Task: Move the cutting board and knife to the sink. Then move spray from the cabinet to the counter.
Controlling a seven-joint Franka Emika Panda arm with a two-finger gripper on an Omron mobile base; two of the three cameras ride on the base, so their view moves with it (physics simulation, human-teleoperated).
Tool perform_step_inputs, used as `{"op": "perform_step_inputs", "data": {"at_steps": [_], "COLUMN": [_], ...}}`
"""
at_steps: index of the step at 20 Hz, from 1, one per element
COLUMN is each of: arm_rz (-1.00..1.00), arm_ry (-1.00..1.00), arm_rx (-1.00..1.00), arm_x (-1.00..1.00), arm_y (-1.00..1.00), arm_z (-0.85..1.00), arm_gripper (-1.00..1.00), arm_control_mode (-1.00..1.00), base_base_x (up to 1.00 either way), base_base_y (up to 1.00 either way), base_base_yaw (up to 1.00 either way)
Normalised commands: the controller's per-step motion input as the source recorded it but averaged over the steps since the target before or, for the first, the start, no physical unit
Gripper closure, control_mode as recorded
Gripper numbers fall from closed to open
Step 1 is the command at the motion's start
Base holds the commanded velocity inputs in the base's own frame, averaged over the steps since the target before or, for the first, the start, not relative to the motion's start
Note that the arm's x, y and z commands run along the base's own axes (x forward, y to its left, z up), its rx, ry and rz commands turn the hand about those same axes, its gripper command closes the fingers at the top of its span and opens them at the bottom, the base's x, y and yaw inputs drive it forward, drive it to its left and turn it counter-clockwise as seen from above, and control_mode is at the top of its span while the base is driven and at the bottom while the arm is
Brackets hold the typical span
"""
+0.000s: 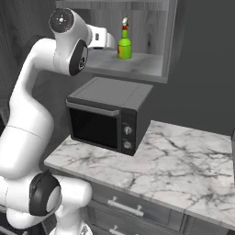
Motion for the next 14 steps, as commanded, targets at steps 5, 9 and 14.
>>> {"op": "perform_step_inputs", "data": {"at_steps": [5, 9, 14], "arm_rz": [-0.08, -0.1, -0.1], "arm_ry": [0.0, 0.0, -0.03], "arm_rx": [0.0, 0.0, 0.0], "arm_x": [0.37, 0.35, 0.37], "arm_y": [-0.07, -0.12, -0.11], "arm_z": [-0.05, -0.05, 0.0], "arm_gripper": [-1.0, -1.0, -1.0], "arm_control_mode": [-1.0, -1.0, -1.0], "base_base_x": [0.0, 0.0, 0.0], "base_base_y": [0.0, 0.0, 0.0], "base_base_yaw": [0.0, 0.0, 0.0]}}
